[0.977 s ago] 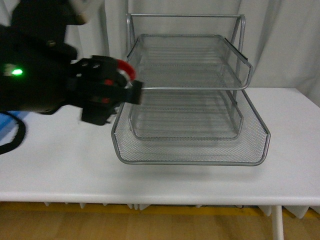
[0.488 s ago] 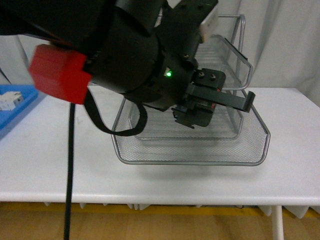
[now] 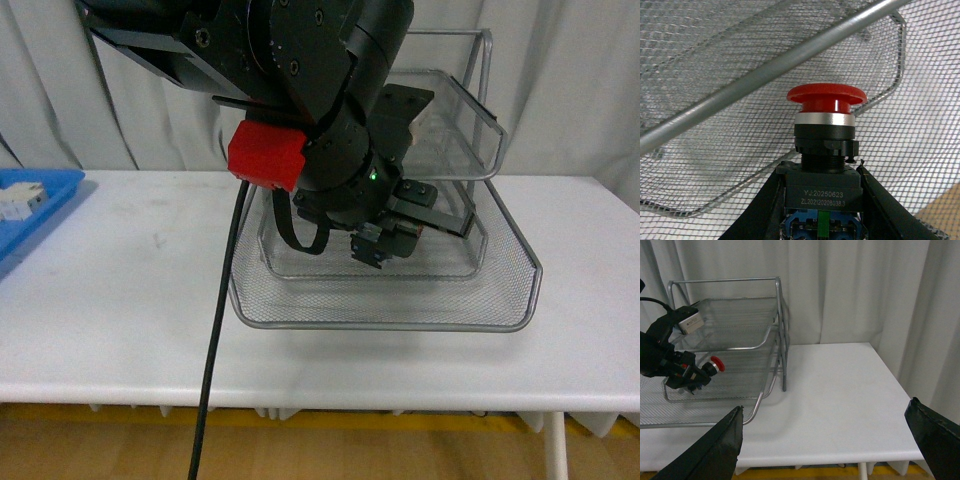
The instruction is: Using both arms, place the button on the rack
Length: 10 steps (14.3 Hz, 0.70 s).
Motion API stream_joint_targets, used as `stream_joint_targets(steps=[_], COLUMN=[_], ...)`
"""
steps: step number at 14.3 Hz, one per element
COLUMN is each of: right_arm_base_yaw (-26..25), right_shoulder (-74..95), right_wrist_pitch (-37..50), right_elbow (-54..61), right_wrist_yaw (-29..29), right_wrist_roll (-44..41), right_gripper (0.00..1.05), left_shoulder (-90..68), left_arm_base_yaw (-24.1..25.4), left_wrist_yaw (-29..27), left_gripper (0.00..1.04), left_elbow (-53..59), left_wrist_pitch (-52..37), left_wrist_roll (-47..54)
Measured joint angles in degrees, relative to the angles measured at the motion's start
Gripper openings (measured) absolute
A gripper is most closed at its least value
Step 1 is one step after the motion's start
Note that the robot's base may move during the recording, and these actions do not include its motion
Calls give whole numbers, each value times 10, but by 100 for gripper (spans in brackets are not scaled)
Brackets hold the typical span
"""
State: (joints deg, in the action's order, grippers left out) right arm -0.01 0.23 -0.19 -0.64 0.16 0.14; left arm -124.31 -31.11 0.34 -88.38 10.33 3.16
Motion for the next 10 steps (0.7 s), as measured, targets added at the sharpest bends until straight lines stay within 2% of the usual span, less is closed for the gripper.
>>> stream_joint_targets(steps=[5, 10], right_arm_base_yaw=[0, 0], right_shoulder=[0, 0], right_wrist_pitch=[0, 0], right_elbow=[0, 0], right_wrist_yaw=[0, 0], right_wrist_roll=[0, 0], right_gripper=[98, 98], left_shoulder=[-45, -43], left_arm_base_yaw=[6, 6], left_wrist_yaw=[-3, -1], left_gripper=[36, 76], left_elbow=[-49, -49], left_wrist_pitch=[17, 2], left_wrist_roll=[-5, -27])
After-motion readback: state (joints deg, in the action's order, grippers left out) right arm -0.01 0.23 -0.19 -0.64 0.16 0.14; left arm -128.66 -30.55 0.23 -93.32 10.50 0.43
